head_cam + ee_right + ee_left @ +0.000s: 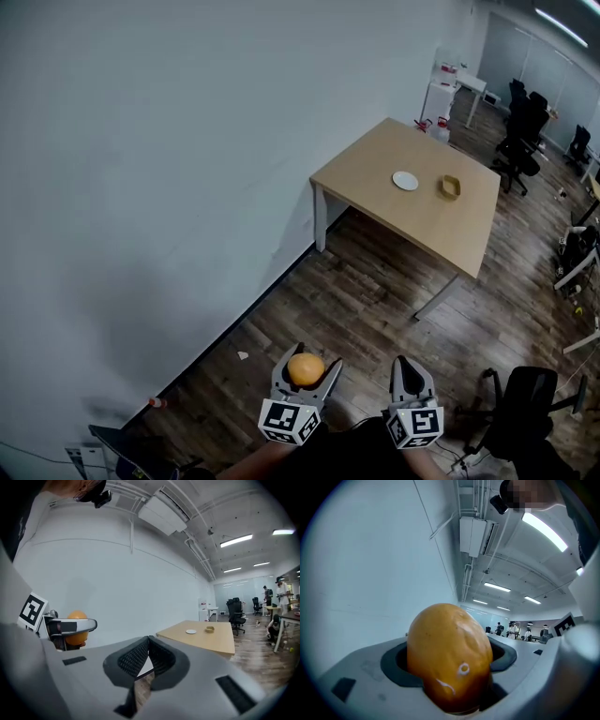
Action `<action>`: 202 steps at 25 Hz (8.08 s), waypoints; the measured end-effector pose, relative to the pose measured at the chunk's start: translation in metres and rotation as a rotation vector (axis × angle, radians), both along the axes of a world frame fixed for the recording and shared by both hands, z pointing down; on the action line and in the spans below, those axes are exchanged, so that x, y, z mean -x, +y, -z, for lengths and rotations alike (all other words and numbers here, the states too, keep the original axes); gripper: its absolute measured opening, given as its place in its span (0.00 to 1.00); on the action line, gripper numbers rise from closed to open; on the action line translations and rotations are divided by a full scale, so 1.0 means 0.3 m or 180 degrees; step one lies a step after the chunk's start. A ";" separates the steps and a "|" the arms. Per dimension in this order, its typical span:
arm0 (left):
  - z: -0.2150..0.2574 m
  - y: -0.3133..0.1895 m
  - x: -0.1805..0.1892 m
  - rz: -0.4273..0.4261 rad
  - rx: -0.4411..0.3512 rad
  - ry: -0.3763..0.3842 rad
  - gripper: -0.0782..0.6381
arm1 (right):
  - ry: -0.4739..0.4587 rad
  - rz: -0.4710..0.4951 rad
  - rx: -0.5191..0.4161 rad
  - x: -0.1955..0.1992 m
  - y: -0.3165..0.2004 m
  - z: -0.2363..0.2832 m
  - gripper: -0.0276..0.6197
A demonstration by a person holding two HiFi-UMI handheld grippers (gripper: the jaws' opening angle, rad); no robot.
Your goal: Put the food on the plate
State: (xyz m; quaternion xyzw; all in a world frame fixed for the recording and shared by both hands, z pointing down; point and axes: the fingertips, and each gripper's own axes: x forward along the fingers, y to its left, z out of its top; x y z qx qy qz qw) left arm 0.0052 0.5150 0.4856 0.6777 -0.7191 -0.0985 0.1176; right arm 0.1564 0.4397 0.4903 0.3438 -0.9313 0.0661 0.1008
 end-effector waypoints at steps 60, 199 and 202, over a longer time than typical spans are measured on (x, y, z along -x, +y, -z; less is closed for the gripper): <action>-0.103 -1.539 0.216 -0.0305 0.0417 -0.0123 0.57 | -0.0025 0.0112 0.0462 0.230 -1.446 -0.177 0.14; -0.229 -2.564 0.241 -0.1790 0.0579 -0.0005 0.61 | -0.0147 -0.1515 0.0220 0.200 -2.185 -0.083 0.14; -0.152 -2.431 0.210 -0.1788 0.0459 -0.0029 0.60 | -0.0175 -0.1508 0.0194 0.183 -2.107 -0.073 0.14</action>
